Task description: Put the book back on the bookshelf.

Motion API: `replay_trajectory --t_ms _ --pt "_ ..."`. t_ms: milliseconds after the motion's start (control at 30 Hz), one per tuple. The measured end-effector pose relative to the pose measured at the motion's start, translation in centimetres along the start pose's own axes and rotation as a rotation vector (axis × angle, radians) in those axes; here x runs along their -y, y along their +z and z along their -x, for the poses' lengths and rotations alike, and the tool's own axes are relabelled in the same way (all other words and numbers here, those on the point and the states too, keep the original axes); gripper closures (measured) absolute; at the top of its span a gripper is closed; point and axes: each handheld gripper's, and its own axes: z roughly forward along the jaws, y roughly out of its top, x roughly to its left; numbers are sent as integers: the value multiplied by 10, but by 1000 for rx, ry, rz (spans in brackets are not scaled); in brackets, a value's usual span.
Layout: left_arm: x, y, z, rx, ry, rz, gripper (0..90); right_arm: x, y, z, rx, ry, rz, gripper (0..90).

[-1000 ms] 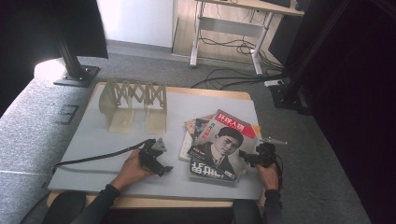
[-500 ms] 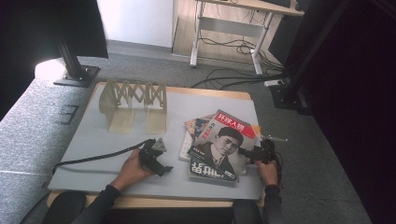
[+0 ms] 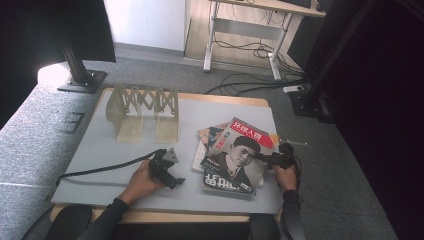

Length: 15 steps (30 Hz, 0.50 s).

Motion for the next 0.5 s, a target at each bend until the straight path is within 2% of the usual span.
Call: replay_trajectory --t_ms 300,400,500 --pt "0 0 0 0 0 0 0 -8 3 6 9 16 27 79" --pt "0 0 0 0 0 0 0 -14 3 6 32 1 40 129" --pt "0 0 0 0 0 0 0 -18 3 6 48 -21 36 140"
